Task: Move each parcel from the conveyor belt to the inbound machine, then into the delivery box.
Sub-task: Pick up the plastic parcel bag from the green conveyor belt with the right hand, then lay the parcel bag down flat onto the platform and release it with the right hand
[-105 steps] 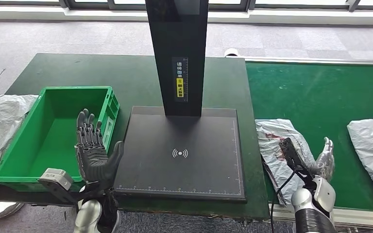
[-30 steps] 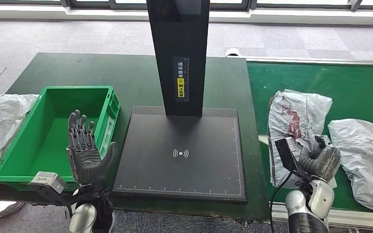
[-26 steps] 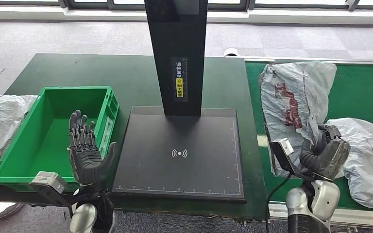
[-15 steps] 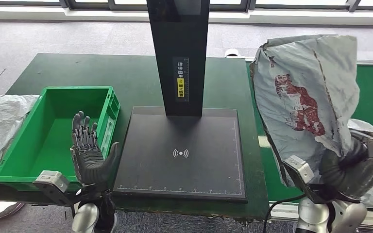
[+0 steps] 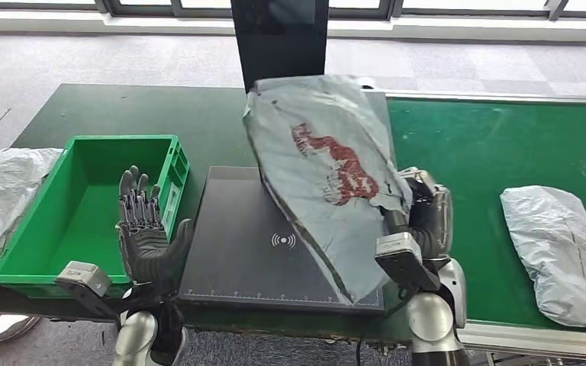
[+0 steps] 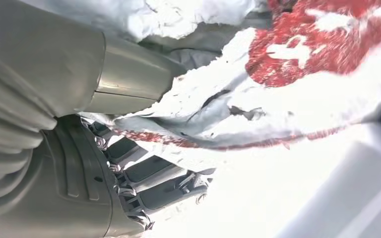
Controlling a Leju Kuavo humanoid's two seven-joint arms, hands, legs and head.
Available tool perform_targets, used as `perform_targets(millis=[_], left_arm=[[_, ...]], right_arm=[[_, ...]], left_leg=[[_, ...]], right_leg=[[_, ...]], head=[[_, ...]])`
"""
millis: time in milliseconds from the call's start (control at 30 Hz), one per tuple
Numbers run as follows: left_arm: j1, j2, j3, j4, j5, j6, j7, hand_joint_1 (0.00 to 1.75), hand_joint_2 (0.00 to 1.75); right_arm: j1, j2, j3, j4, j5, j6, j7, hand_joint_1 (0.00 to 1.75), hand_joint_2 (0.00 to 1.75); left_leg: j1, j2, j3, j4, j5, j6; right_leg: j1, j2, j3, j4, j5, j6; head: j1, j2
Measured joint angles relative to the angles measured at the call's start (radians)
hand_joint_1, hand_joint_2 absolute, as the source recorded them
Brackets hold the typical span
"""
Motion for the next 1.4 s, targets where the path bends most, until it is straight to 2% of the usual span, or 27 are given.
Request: perform_targets(millis=[267,433,600,1067,1200,1400], left_arm=[[-0.022,0.000,-0.004,0.022,0.000,-0.004,-0.003,0.00,1.75],[-0.022,0.000,-0.005,0.024,-0.002,-0.004,-0.006,0.00,1.75],[-0.025,0.001,-0.012,0.033,-0.010,-0.004,-0.013,0.00,1.75],[-0.025,0.001,-0.013,0.036,-0.010,-0.004,-0.014,0.00,1.75],[-0.026,0.001,-0.016,0.034,-0.010,0.003,-0.018,0.00,1.75],[-0.026,0.002,-0.027,0.024,-0.010,0.017,-0.016,0.00,1.75]], right_arm=[[-0.072,-0.023,0.103,0.277,-0.042,0.033,-0.022,1.75,1.75],[-0.082,-0.027,0.108,0.308,-0.046,0.033,-0.019,1.75,1.75],[-0.111,-0.038,0.114,0.409,-0.055,0.025,-0.020,1.75,1.75],[-0.123,-0.046,0.114,0.458,-0.056,0.023,-0.018,1.75,1.75],[-0.139,-0.046,0.114,0.488,-0.050,-0.010,0.025,0.37,1.75],[-0.176,-0.046,0.114,0.554,-0.052,-0.061,0.031,0.37,1.75]], left_leg=[[0.000,-0.003,-0.001,0.000,0.001,-0.001],[0.000,-0.003,-0.001,0.000,0.001,-0.001],[0.000,-0.003,-0.002,0.000,0.000,-0.001],[0.000,-0.003,-0.002,0.000,0.000,-0.001],[0.000,-0.003,-0.002,0.000,0.000,-0.001],[0.000,-0.003,-0.002,0.000,0.001,-0.001]], right_leg=[[0.000,-0.001,0.000,0.000,0.000,0.000],[0.000,-0.001,-0.001,0.000,0.000,0.000],[-0.001,-0.001,-0.001,0.000,0.000,0.000],[-0.001,-0.001,-0.001,0.000,0.000,0.000],[-0.001,-0.001,-0.001,0.000,0.000,0.000],[-0.001,-0.001,-0.001,0.000,0.000,0.000]], head=[[0.000,0.000],[0.000,0.000],[0.000,0.000],[0.000,0.000],[0.000,0.000],[0.000,0.000]])
